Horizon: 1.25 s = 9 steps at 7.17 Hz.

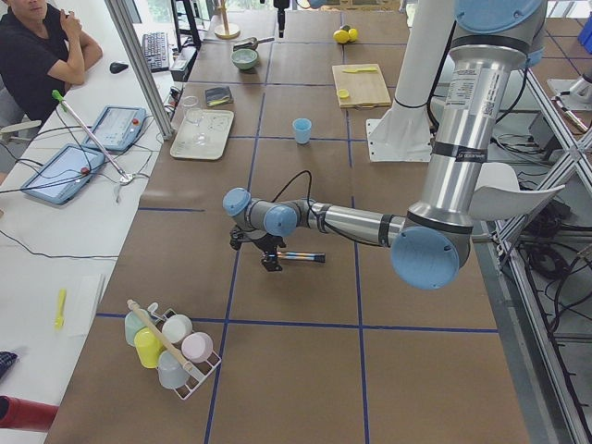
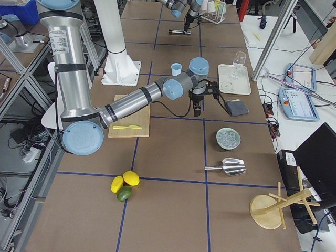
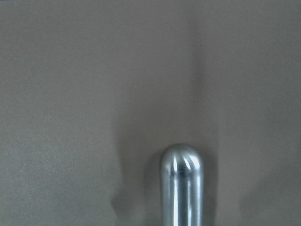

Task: Squeeze lemon into cup
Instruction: 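Grasp the steel muddler upright with the left gripper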

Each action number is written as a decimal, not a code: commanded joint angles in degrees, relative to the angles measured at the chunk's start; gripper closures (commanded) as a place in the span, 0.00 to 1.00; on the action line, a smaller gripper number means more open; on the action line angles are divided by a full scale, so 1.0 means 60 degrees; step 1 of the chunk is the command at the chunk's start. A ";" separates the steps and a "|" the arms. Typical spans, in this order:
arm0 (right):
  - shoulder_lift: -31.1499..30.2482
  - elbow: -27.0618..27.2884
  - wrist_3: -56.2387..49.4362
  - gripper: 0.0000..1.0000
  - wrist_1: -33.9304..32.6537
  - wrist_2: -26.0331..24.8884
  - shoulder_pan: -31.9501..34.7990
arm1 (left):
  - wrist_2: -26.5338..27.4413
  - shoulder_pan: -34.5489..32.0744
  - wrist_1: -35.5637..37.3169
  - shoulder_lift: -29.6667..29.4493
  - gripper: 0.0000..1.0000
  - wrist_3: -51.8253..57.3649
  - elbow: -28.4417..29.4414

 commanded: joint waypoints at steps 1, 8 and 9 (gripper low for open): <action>0.0042 0.0013 0.0015 0.00 0.0000 -0.0009 0.0016 | 0.0004 0.0009 0.0000 0.0007 0.38 -0.0021 -0.0036; -0.0016 0.0218 0.0015 0.00 -0.0088 -0.0010 0.0016 | 0.0121 -0.0122 0.0219 -0.0022 1.00 -0.1354 -0.2154; -0.0031 0.0277 0.0030 0.00 -0.0102 -0.0010 0.0016 | 0.0557 -0.0166 0.0510 -0.0255 1.00 -0.1354 -0.2784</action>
